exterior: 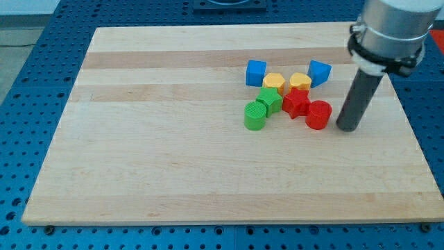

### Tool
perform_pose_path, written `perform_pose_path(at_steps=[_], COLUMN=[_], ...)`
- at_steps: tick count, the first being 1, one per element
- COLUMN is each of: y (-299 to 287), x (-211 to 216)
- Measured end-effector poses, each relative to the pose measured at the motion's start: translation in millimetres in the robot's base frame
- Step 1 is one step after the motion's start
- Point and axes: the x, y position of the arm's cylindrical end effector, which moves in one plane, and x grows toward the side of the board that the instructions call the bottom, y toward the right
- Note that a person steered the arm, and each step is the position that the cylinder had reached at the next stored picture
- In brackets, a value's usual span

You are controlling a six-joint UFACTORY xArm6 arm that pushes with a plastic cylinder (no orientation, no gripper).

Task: Separate the red circle from a group of blocks

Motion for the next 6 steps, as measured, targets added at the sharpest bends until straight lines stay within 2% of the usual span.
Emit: perform_pose_path(at_steps=[1, 4, 6], y=[-6.1, -90.0, -153.9], x=[-8.7, -7.2, 23.1])
